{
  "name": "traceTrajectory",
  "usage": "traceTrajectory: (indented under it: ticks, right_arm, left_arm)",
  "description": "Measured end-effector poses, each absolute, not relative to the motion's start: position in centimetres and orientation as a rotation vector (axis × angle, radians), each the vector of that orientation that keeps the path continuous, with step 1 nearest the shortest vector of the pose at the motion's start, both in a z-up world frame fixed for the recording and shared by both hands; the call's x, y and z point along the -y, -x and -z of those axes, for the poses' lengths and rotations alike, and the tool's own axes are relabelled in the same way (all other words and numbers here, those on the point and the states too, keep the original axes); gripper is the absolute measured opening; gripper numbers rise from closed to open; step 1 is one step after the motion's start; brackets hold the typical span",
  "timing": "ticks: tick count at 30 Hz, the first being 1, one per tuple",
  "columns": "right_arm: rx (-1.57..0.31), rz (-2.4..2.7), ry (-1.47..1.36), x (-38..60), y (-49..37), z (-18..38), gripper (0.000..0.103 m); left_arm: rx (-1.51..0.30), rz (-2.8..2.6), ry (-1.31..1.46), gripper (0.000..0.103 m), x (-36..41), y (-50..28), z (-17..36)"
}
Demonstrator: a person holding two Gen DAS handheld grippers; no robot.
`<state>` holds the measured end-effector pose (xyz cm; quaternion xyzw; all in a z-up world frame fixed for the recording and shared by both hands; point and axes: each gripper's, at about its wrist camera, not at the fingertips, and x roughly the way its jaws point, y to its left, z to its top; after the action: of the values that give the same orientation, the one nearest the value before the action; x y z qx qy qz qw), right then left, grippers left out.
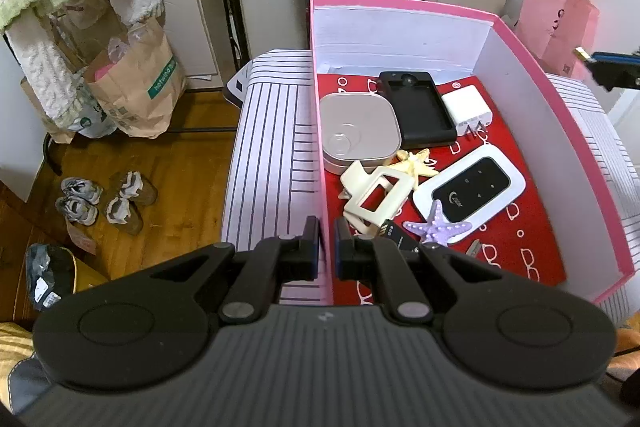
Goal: Organize rigid objects
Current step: 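Carry the AA battery into the box and open the right gripper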
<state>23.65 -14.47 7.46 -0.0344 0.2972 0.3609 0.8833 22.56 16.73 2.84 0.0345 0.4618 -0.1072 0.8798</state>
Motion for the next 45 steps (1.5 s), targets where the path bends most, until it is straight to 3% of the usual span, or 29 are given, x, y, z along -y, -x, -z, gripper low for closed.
traceTrajectory:
  ticks: [9,25,45]
  right_arm:
    - [-0.8,-0.812,0.116,7.8,-28.7,-4.6,0.011]
    - [-0.908,-0.701,0.321,3.1,-32.8,-0.7,0.011]
    - [-0.749,-0.619,-0.026,14.7,-26.7,-6.5,0.03]
  left_arm:
    - [-0.958,0.243,-0.106,0.007,-16.4,-22.8,-3.0]
    - [-0.935,0.25,-0.091,0.007,-16.7,-22.5,-2.9]
    - [-0.927,0.245,-0.084,0.007,-16.3,-22.5,-3.0]
